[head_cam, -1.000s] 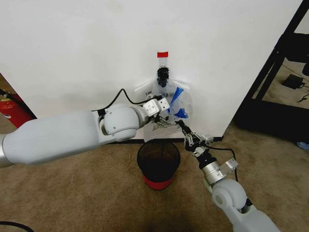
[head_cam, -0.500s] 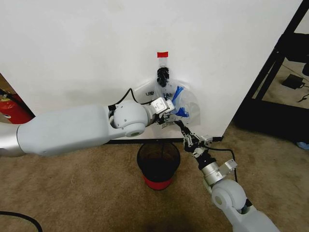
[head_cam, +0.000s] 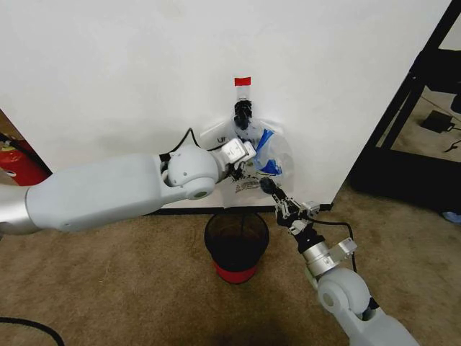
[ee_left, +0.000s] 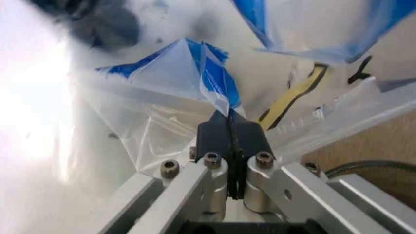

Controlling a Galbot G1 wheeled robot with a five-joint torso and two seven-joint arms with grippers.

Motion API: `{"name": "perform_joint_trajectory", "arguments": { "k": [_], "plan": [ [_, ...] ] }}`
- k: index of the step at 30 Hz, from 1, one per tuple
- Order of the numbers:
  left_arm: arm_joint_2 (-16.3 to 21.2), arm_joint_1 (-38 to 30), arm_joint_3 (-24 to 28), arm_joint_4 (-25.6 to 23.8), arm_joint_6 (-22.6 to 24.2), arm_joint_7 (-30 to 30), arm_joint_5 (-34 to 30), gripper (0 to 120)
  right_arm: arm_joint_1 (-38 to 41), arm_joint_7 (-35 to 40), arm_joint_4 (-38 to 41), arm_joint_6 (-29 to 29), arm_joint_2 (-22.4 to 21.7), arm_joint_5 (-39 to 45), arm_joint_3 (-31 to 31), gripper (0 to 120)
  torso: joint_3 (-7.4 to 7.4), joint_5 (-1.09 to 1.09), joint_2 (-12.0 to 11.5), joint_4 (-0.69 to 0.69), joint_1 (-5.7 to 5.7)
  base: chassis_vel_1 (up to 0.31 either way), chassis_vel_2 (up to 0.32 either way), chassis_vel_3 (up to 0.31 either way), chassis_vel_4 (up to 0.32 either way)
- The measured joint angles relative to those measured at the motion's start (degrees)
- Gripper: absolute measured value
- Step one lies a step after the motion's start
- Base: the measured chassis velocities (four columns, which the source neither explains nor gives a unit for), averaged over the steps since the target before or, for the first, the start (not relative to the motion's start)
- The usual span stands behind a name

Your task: Pick up the garbage bag from the wall and place it over the trash bin.

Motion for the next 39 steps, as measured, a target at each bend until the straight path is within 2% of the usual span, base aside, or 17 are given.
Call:
{"name": "perform_joint_trajectory", "arguments": {
  "k": [4,5,6,9,12,13,15,20,28,35,39],
  "plan": [
    [2.78,9.84,-9.77,-4.16,-1.96,-4.16,-0.06,0,-0.72,1.99,0.27,0.06,1.43,1.75,0.16,0,0.00,-0.02,0.01,0.02,-0.01,0.000,0.000,0.000,0.000],
    [2.78,9.84,-9.77,-4.16,-1.96,-4.16,-0.06,0,-0.72,1.99,0.27,0.06,1.43,1.75,0.16,0,0.00,-0.02,0.01,0.02,-0.01,0.000,0.000,0.000,0.000],
    [3.19,12.50,-12.53,-5.00,-3.00,-5.07,-0.03,0,-0.83,2.20,0.27,0.10,1.77,1.79,0.17,0,-0.01,0.00,0.01,0.02,-0.01,0.000,0.000,0.000,0.000],
    [3.27,20.05,-19.53,-6.83,-6.51,-7.23,0.91,0,-1.09,2.46,0.04,0.38,2.61,1.75,0.14,0,0.00,-0.02,0.01,0.01,-0.01,0.000,0.000,0.000,0.000],
    [2.20,26.40,-24.28,-7.94,-10.70,-8.15,2.33,0,-1.44,1.93,-0.04,0.56,2.97,1.47,-0.12,0,-0.01,0.00,0.01,0.01,-0.01,0.000,0.000,0.000,0.000],
    [2.20,26.40,-24.28,-7.94,-10.70,-8.15,2.33,0,-1.44,1.93,-0.04,0.56,2.97,1.47,-0.12,0,-0.01,0.00,0.01,0.01,-0.01,0.000,0.000,0.000,0.000],
    [1.21,30.27,-26.63,-8.32,-14.15,-8.25,3.76,0,-1.90,0.90,-0.04,0.69,2.96,0.48,-0.38,0,0.00,0.00,0.01,0.00,-0.01,0.000,0.000,0.000,0.000],
    [-0.03,37.59,-30.17,-9.09,-19.19,-6.91,7.68,0,-3.63,-0.68,-0.23,1.11,2.32,-3.02,-0.80,0,0.00,0.01,0.01,0.00,-0.01,0.000,0.000,0.000,0.000],
    [-1.32,42.54,-32.56,-8.93,-20.20,-5.16,12.63,0,-3.57,1.18,-1.22,-1.65,1.62,-3.80,-4.44,0,0.00,0.00,0.01,0.00,-0.01,0.000,0.000,0.000,0.000],
    [-1.43,43.18,-32.66,-8.93,-20.17,-4.57,13.73,0,2.48,6.97,-7.60,-8.01,2.45,-4.65,-11.33,1,0.00,0.02,0.01,0.02,-0.01,0.000,0.000,0.000,0.000],
    [-1.49,43.97,-33.60,-9.33,-19.90,-4.34,13.83,0,6.41,10.20,-11.20,-13.09,3.00,-6.12,-15.33,18,0.01,0.01,0.01,0.02,0.00,0.000,0.000,0.000,0.000]
  ]
}}
